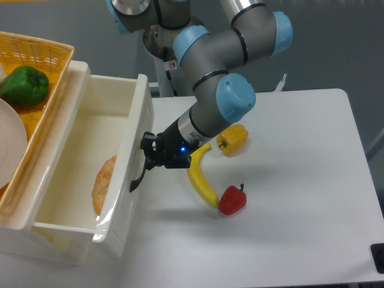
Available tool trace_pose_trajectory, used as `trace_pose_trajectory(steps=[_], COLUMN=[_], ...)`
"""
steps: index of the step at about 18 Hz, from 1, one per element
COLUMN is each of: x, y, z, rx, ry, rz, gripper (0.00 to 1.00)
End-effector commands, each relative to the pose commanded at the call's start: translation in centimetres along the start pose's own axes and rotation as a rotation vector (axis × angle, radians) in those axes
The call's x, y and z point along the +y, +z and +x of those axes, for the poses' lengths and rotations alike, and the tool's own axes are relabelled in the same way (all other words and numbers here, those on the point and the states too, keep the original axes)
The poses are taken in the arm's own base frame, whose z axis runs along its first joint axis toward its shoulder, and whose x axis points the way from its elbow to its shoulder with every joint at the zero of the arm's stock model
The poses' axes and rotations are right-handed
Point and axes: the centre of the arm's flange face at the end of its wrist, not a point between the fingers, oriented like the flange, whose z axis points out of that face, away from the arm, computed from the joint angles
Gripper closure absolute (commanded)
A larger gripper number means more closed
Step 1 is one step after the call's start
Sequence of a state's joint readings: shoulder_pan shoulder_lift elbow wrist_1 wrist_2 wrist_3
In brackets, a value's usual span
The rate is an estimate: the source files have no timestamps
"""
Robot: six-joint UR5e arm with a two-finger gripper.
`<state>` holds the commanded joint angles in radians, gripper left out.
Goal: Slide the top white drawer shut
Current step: 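Push the drawer front with the gripper, sliding the drawer into the unit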
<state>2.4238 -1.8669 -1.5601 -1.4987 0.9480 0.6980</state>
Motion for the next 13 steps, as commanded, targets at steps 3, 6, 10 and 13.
trace_pose_trajectory(steps=[3, 6, 10, 13], x=[-0.3, -0.5, -0.7, -0.8], y=[0.6, 1.6, 2.7, 3.5], z=[1.1, 2.1, 3.1, 4.1], rx=[0.004, 0.009, 0.016, 0.021], ry=[0.015, 0.019, 0.027, 0.034], rz=[-0.009, -0.021, -0.038, -0.051], gripper=[1.00, 1.00, 1.00, 1.00])
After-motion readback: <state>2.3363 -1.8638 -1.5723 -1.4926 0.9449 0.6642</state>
